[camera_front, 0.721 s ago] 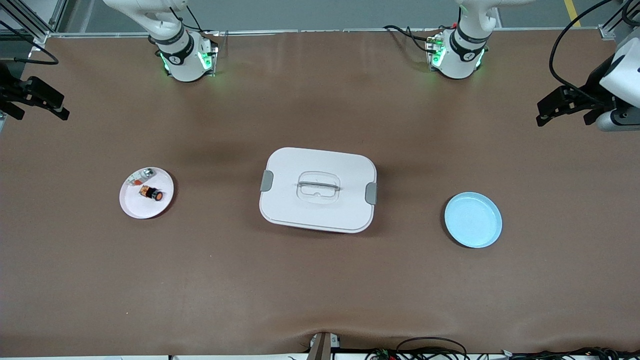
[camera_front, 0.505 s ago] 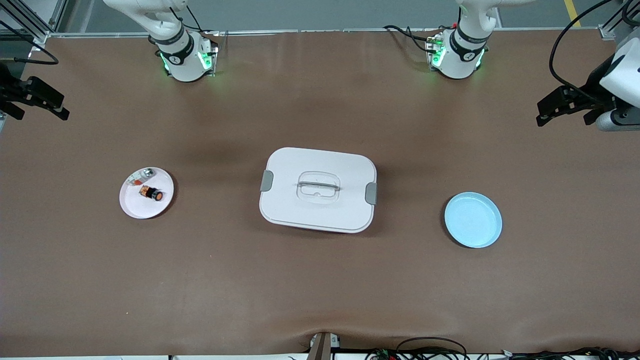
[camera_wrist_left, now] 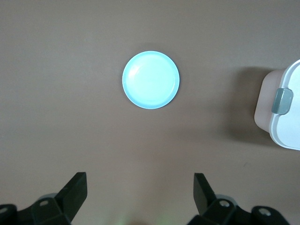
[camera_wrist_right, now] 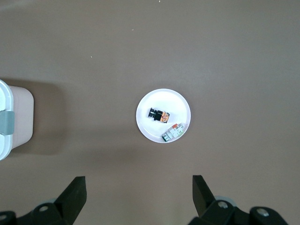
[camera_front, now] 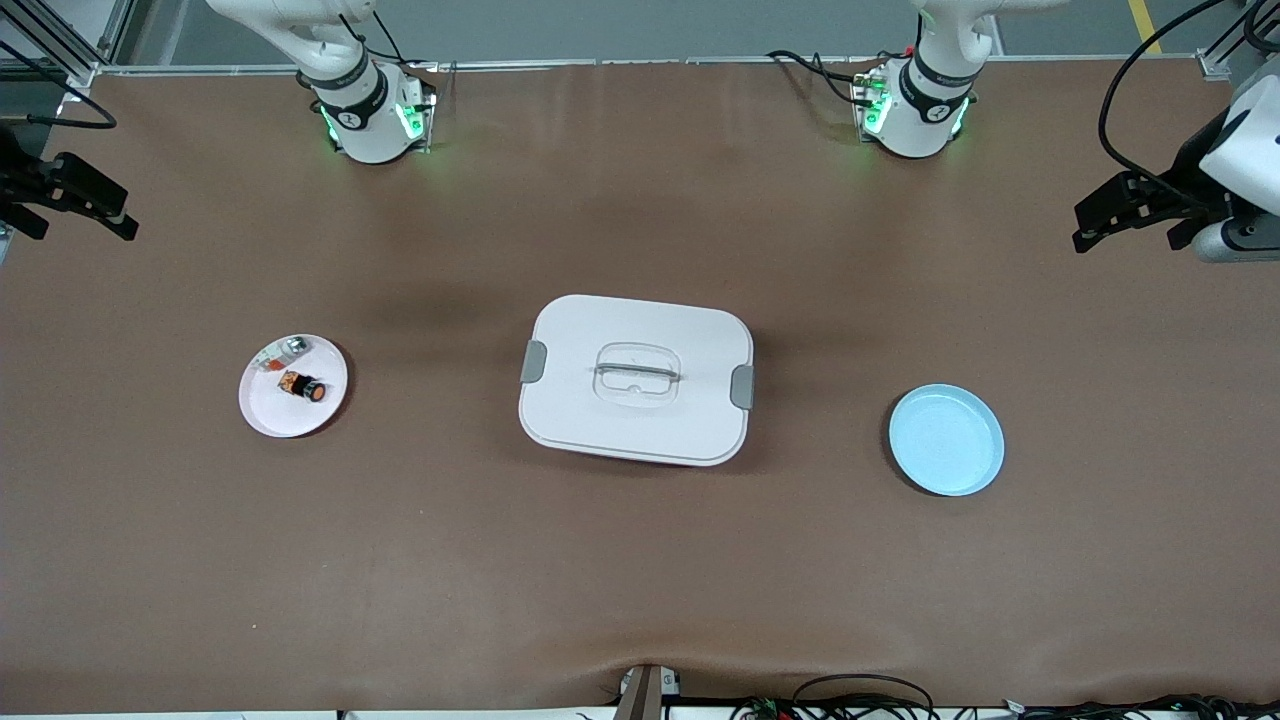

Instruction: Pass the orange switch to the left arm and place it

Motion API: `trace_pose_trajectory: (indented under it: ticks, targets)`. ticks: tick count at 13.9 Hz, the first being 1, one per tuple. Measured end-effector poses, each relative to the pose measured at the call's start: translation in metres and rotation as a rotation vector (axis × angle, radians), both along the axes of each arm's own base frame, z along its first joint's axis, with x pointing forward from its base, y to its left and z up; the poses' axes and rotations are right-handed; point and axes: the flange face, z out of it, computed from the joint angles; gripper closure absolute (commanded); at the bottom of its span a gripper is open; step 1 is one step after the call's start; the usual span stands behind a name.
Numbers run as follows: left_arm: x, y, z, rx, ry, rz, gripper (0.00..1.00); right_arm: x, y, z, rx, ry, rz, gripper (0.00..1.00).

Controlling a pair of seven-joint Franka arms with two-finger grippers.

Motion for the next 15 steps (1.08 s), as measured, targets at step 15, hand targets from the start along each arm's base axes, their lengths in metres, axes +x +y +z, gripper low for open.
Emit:
trace_pose_trajectory:
  ticks: [15]
  targets:
    - [-0.001, 0.008, -0.002, 0.001, 0.017, 0.011, 0.0, 0.063, -0.012, -0.167, 0.009, 0.15, -0.012, 0.0]
